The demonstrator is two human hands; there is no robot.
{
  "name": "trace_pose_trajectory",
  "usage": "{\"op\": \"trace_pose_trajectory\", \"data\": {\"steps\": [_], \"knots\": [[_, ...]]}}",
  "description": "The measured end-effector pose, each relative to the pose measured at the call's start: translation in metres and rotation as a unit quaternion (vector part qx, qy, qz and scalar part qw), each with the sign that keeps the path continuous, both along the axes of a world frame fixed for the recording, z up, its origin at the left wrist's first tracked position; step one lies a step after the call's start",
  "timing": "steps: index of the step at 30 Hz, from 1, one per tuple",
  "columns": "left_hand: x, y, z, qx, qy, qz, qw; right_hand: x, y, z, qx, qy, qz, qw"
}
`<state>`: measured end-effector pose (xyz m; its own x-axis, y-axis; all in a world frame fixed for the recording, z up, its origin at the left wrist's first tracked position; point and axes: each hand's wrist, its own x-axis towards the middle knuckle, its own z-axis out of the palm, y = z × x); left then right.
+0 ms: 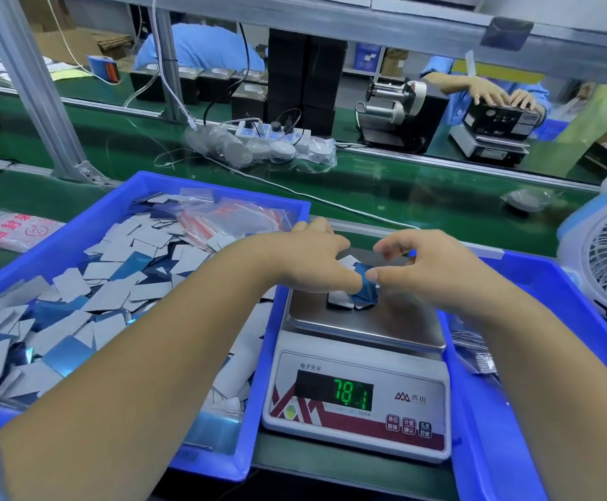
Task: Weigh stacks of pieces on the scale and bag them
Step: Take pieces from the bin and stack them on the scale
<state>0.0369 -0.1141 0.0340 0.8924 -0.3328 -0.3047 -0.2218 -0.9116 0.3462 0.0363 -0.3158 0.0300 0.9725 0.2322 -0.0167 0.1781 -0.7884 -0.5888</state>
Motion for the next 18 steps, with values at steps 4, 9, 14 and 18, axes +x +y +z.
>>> {"op": "trace_pose_trajectory", "data": {"steps": [4,9,14,18], "knots": [[0.004,-0.003,0.001,0.035,0.000,-0.022,0.999,0.006,0.010,0.005,-0.059,0.024,0.040,0.997],[0.011,-0.007,0.010,0.010,-0.008,-0.015,1.000,0.012,0.009,-0.002,-0.018,0.060,0.046,0.997],[0.014,-0.016,0.015,0.015,-0.005,-0.013,1.000,0.015,0.008,-0.002,-0.013,0.093,0.051,0.994],[0.011,-0.022,0.021,-0.012,0.016,-0.018,1.000,0.018,0.005,0.000,-0.017,0.109,0.060,0.992]]}}
